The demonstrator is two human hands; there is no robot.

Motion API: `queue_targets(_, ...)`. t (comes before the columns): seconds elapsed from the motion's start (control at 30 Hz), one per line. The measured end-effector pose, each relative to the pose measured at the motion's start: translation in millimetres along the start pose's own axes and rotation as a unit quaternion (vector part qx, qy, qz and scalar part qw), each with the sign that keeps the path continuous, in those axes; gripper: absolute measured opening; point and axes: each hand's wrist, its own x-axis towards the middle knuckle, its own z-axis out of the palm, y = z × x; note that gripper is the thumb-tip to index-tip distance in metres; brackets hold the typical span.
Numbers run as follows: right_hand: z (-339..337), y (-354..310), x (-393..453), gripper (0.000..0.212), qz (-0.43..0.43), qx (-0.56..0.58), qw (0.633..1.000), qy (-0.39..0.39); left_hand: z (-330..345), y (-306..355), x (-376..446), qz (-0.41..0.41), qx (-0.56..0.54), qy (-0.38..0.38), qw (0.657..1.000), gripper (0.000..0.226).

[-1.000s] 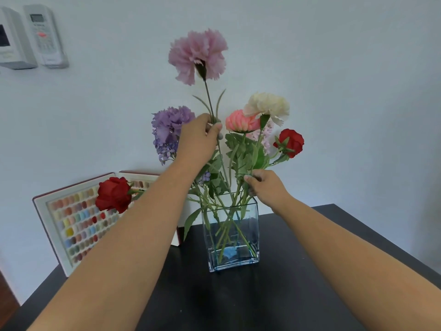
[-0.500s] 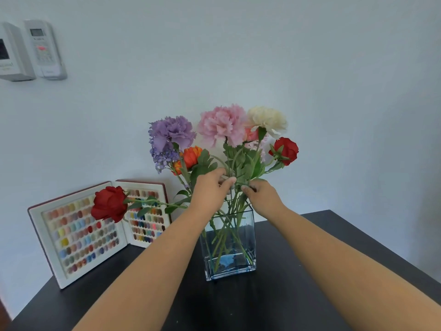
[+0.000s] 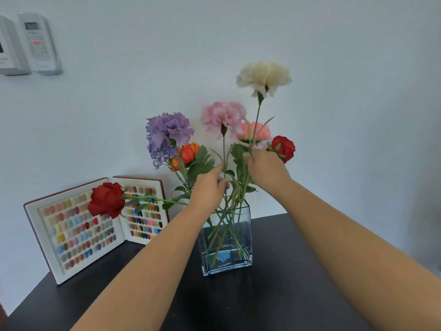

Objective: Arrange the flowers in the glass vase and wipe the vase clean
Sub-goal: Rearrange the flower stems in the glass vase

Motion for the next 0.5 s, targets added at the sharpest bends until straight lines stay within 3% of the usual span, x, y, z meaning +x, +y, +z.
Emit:
queue_targets(0.1,-1.3,-3.5,7.0,0.039,0.012,0.008,1.0,-0.006,-2.4,0.6,3.9,0.005,-0.005,-0.011,1.0,0.022)
queue_targets(0.33,30.7,2.9,1.9,0.035,0.081,0.008,0.99,-0.117,3.0,0.4,10.4,-0.012,-0.032,-0.022,0.999,0.014)
queue_targets(0.5,35.4,16.1,-7.9,0.038,0.119,0.016,0.982,-0.147,7.9,-2.8,6.3,-0.049,-0.054,-0.009,0.997,0.052)
